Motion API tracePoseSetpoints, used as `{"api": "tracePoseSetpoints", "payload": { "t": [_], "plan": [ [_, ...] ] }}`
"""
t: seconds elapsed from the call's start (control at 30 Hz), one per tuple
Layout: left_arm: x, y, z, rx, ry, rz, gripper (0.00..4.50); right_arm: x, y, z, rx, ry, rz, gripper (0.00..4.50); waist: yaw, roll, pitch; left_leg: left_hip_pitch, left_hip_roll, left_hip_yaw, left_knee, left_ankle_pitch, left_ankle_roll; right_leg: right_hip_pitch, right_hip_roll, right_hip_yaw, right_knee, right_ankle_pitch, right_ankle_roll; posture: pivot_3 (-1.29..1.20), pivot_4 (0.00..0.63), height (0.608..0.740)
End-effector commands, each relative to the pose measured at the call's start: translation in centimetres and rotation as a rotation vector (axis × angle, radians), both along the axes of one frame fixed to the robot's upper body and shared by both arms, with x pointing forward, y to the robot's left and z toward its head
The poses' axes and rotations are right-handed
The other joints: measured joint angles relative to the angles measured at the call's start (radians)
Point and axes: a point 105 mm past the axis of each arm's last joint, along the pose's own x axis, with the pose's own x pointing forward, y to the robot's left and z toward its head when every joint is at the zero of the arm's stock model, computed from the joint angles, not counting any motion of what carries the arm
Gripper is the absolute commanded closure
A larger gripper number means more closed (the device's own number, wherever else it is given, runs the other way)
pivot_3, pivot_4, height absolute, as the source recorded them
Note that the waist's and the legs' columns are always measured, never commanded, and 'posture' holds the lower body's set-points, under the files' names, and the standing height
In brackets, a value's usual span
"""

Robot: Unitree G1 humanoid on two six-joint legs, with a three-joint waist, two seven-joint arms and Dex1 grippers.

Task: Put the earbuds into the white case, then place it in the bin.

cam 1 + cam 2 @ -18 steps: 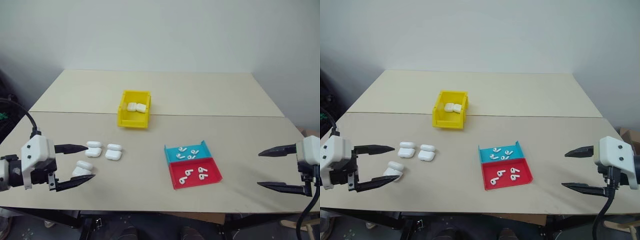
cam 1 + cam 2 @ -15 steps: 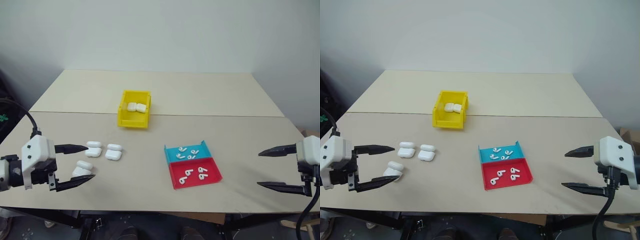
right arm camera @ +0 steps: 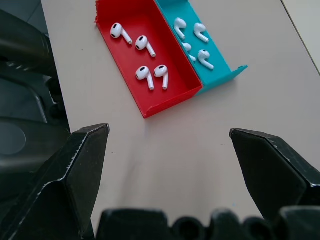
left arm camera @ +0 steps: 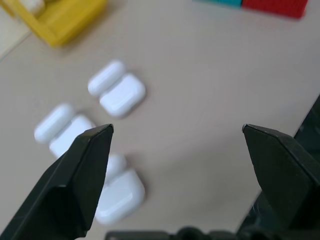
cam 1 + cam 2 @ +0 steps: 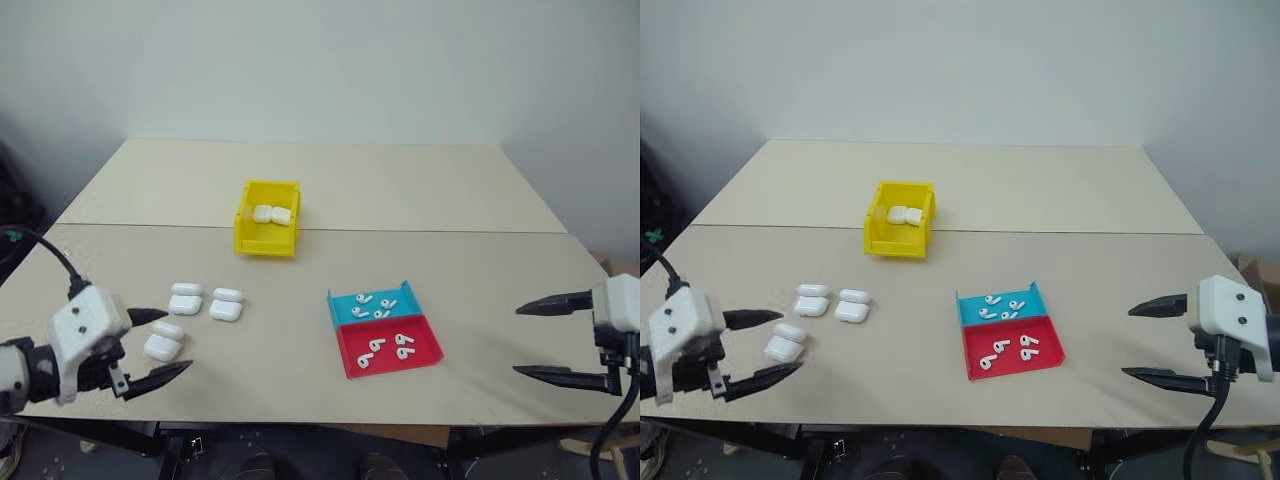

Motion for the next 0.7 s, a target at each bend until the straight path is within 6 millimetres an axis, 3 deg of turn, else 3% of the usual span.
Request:
{"api": "tracePoseSetpoints", "payload": {
  "t": [0.03,0.23,0.33,0.7],
  "plan": [
    [-0.2,0.6,1.3,0.150,0.009,0.116,0.00,-0.1,0.7,0.0,-0.009,-0.013,0.031,0.03,0.004,0.000,0.000,0.000,0.000,0.000,0.000,0.000,0.000,0.000,0.000,0.000,0.000,0.000,0.000,0.00,0.150,0.740],
    [0.9,2.6,1.2,0.157,0.183,0.422,0.00,0.5,1.1,-0.7,0.005,0.003,0.039,0.03,0.001,0.000,0.000,0.002,0.000,0.000,0.000,0.000,0.000,0.001,0.000,0.000,0.000,-0.003,0.006,0.00,0.150,0.740],
    [2.5,4.8,0.8,0.146,0.215,0.563,0.00,0.6,1.5,-1.1,0.015,0.012,0.048,0.03,-0.007,0.000,0.000,0.001,0.000,0.000,-0.001,0.000,0.001,0.000,0.000,0.000,0.000,-0.002,0.004,0.00,0.150,0.740],
    [4.4,4.6,-1.1,0.070,0.373,0.594,0.00,0.6,1.9,-1.6,0.028,0.019,0.030,0.03,0.002,-0.002,0.001,-0.002,-0.001,-0.001,-0.002,0.000,0.000,-0.003,0.000,0.000,0.001,0.000,0.000,0.00,0.150,0.740]
  ]
}}
